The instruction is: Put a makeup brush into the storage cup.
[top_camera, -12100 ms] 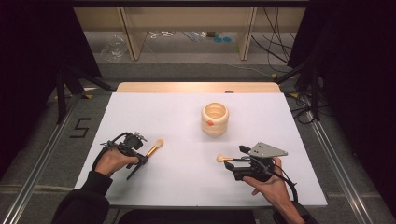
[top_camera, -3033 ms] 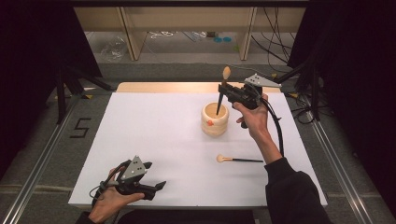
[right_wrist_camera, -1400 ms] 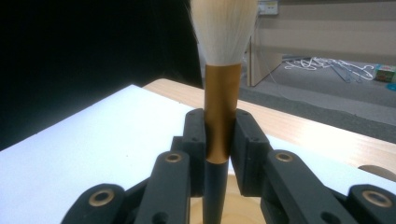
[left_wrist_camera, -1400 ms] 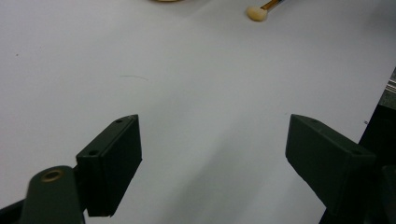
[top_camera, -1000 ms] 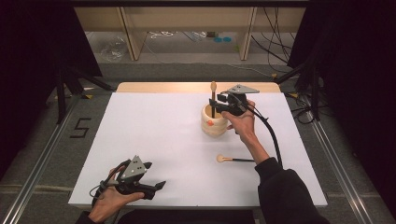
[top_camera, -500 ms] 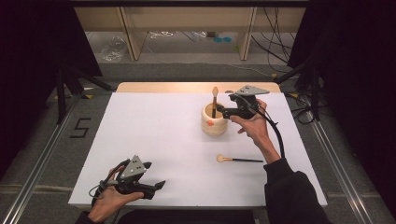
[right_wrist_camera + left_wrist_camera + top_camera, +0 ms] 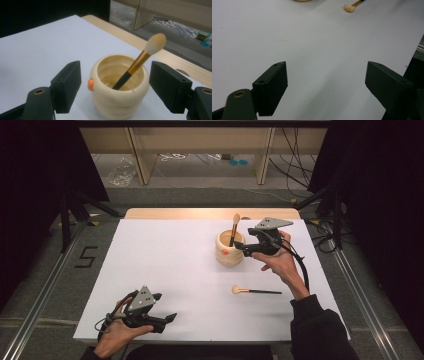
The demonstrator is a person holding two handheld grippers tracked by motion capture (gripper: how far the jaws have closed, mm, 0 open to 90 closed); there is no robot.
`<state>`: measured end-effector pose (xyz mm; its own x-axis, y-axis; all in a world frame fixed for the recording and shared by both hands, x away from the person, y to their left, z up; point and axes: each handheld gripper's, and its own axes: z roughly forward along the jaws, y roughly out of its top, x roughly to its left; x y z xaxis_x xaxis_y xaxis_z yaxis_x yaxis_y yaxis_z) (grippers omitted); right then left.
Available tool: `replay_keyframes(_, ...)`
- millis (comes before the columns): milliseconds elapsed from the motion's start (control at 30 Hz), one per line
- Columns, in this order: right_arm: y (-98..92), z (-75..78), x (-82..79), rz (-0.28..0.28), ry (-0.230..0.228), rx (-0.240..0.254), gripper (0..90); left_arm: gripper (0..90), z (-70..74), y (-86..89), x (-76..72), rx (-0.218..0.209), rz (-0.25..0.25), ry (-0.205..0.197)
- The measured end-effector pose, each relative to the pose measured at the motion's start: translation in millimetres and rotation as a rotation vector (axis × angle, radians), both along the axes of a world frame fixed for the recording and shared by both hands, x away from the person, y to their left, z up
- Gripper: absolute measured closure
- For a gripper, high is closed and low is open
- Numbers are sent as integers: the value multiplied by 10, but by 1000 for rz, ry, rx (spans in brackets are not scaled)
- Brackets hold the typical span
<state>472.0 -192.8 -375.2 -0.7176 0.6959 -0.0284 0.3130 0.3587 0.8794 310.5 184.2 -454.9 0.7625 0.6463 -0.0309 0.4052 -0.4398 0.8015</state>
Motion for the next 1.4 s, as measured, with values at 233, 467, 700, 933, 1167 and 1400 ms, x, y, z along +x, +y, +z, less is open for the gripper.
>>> replay_keyframes(233,-101,-54,-152,25,30,-79,293,178,-22,-48,-12,-69,60,-3)
replay_keyframes(467,-209,-132,-285,38,57,-83,306,183,-12,-27,-6,-27,39,-6)
replay_keyframes(700,-214,-174,-435,67,77,-123,305,183,-39,-88,26,-32,39,1)
replay_keyframes(933,-179,-242,-495,86,78,-200,308,183,-17,-16,39,33,21,-3)
replay_keyframes(1167,-177,-293,-531,96,102,-222,311,183,-13,-14,40,42,22,-13)
replay_keyframes(1400,-157,-354,-595,109,103,-260,306,183,-10,-14,47,23,22,-11)
